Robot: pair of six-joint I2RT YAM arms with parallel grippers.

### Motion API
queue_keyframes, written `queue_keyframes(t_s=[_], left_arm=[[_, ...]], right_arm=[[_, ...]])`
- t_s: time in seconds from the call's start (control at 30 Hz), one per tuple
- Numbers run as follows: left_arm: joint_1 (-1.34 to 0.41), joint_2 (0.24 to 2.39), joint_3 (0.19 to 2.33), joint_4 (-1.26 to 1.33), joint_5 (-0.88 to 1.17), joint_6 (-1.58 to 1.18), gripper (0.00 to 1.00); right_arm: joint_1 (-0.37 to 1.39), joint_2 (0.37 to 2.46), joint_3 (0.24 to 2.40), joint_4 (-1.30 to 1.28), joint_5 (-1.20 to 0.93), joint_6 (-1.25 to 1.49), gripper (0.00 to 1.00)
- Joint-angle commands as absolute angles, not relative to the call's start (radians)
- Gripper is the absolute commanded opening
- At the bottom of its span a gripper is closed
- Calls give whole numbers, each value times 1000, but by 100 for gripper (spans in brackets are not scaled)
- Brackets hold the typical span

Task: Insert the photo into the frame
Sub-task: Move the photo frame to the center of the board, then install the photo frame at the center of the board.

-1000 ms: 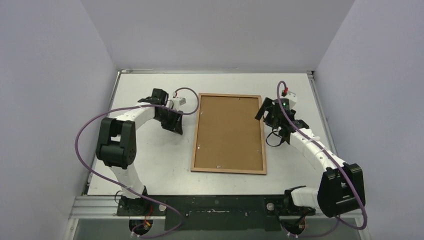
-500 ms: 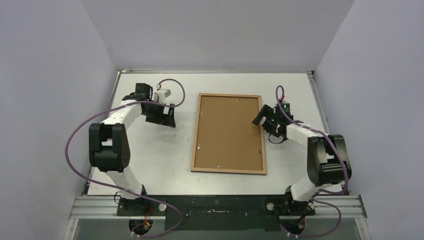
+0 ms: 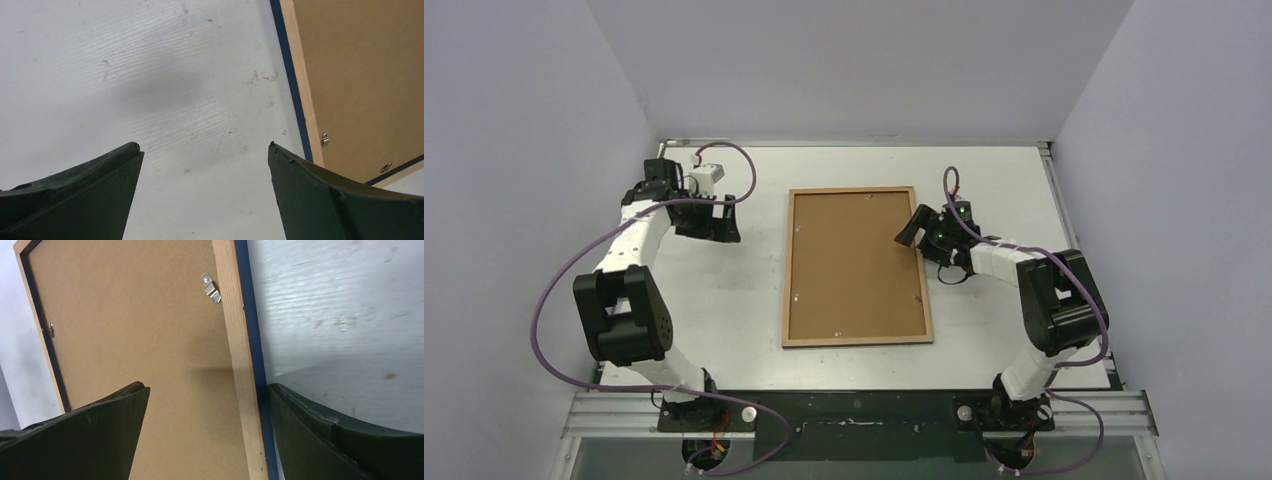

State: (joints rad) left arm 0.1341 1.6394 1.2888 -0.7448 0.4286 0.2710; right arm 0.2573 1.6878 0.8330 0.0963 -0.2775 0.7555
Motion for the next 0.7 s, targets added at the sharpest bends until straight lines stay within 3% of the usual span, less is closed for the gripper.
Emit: queue_keyframes(t_s=[0.0,0.2,0.43,0.67], left_arm=[[161,1598,1324,-773,459,325,96],[122,1667,1261,-779,493,367,96],[31,1726,1180,-709,491,365,100],[-35,1790,1229,-701,512,303,82]], right_arm=[[282,1654,895,78,-223,780,90],[329,1451,924,-55,-61,747,90],[643,1447,904,-15,-92,832,90],[884,1617,973,135,-87,856,91]])
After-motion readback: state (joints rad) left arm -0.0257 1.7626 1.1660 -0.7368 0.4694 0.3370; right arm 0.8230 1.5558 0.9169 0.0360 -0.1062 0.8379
